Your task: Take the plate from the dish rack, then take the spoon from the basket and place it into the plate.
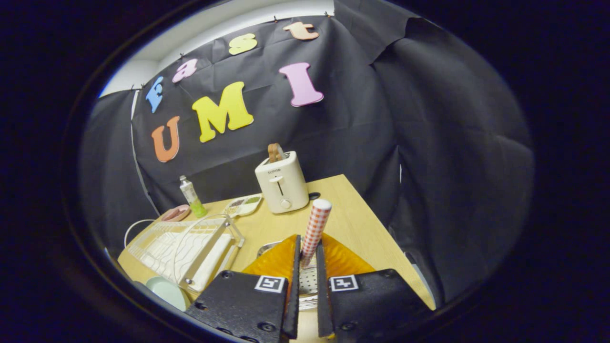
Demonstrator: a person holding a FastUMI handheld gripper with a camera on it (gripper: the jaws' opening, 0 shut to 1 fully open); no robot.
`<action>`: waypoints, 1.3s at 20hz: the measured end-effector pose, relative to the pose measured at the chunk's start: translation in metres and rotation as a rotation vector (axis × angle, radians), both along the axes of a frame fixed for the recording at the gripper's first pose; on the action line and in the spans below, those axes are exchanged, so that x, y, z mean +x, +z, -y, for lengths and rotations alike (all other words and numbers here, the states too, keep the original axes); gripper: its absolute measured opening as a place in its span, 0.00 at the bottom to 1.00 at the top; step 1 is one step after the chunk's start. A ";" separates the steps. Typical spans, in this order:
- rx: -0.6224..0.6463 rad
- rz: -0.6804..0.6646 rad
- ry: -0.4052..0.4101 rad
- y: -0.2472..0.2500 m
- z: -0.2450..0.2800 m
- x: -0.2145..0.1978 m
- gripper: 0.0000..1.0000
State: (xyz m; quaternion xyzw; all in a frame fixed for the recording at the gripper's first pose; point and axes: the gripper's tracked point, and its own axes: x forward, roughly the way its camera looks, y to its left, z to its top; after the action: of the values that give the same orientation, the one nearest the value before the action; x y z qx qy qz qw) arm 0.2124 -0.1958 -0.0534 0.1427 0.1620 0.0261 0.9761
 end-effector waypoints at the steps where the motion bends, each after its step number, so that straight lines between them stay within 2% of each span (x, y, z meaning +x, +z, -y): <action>1: -0.004 -0.001 0.001 -0.001 -0.003 0.000 0.16; 3: -0.010 -0.004 -0.009 0.001 -0.009 -0.004 0.11; 6: -0.043 0.017 -0.030 0.014 -0.011 -0.007 0.08; 9: -0.110 0.067 -0.105 0.043 -0.002 -0.011 0.08; 14: -0.168 0.173 -0.183 0.099 -0.017 -0.056 0.08; 16: -0.183 0.211 -0.174 0.115 -0.042 -0.079 0.08; 19: -0.165 0.250 -0.117 0.120 -0.088 -0.109 0.08; 26: -0.124 0.277 -0.015 0.107 -0.182 -0.133 0.08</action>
State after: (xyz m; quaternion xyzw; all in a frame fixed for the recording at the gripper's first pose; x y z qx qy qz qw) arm 0.0799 -0.0143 0.0538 0.0784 0.0259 0.0284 0.9962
